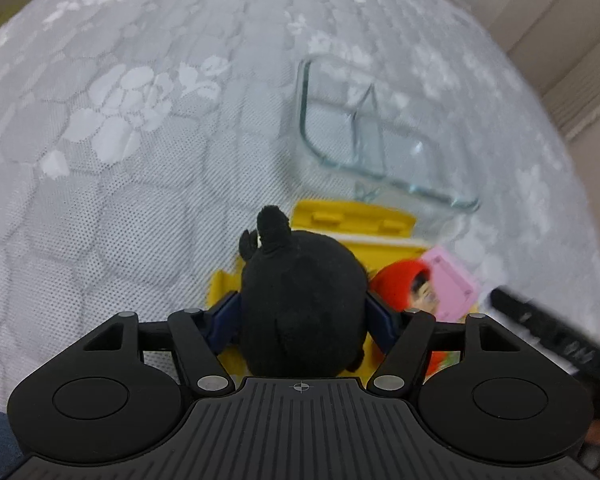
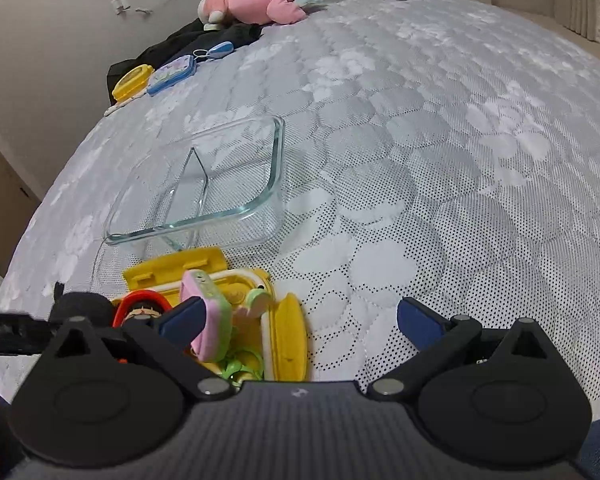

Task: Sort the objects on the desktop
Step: 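Lower the left tool onto the black plush toy and close it, then carry the black plush with the left tool into the glass container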

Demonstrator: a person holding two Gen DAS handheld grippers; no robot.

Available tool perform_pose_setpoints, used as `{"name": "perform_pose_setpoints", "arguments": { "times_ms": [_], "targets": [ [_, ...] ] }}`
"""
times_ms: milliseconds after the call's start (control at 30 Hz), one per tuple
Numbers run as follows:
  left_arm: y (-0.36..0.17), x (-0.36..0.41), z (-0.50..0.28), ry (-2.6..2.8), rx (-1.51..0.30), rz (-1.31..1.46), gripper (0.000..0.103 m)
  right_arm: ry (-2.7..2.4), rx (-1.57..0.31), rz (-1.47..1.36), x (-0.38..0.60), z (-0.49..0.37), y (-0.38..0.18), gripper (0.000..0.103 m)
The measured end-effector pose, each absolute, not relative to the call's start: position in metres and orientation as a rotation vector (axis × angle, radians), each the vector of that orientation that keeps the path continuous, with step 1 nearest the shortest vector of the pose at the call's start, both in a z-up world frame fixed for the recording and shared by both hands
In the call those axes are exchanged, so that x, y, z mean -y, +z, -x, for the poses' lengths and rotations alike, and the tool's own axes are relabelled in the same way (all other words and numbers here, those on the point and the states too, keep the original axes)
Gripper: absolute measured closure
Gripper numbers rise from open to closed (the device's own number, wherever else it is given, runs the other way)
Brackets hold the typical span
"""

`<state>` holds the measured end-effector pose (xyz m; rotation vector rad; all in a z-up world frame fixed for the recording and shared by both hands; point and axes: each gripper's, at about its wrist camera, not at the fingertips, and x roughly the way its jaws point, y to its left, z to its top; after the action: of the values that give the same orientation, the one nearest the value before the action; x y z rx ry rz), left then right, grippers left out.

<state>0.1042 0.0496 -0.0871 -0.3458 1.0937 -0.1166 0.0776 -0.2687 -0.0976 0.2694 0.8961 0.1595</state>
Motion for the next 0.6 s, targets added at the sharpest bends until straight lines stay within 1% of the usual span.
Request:
{"name": "perform_pose_setpoints", "arguments": {
  "times_ms": [233,433,600],
  "targets": [
    [-0.050,-0.051,-0.122,-0.166,-0.997,0.352,0.032,0.144,-0.941,-0.268,0.268,-0.082,-0.104,0.000],
    [-0.017,-0.042,-0.163,-0.148,-0.913,0.277,0.032,0.138,-0.955,-0.303,0.273,-0.083,-0.106,0.000],
    [-0.010,-0.034,-0.199,-0.118,-0.874,0.241,0.032,0.139,-0.971,-0.319,0.274,-0.086,-0.109,0.000]
  ]
}}
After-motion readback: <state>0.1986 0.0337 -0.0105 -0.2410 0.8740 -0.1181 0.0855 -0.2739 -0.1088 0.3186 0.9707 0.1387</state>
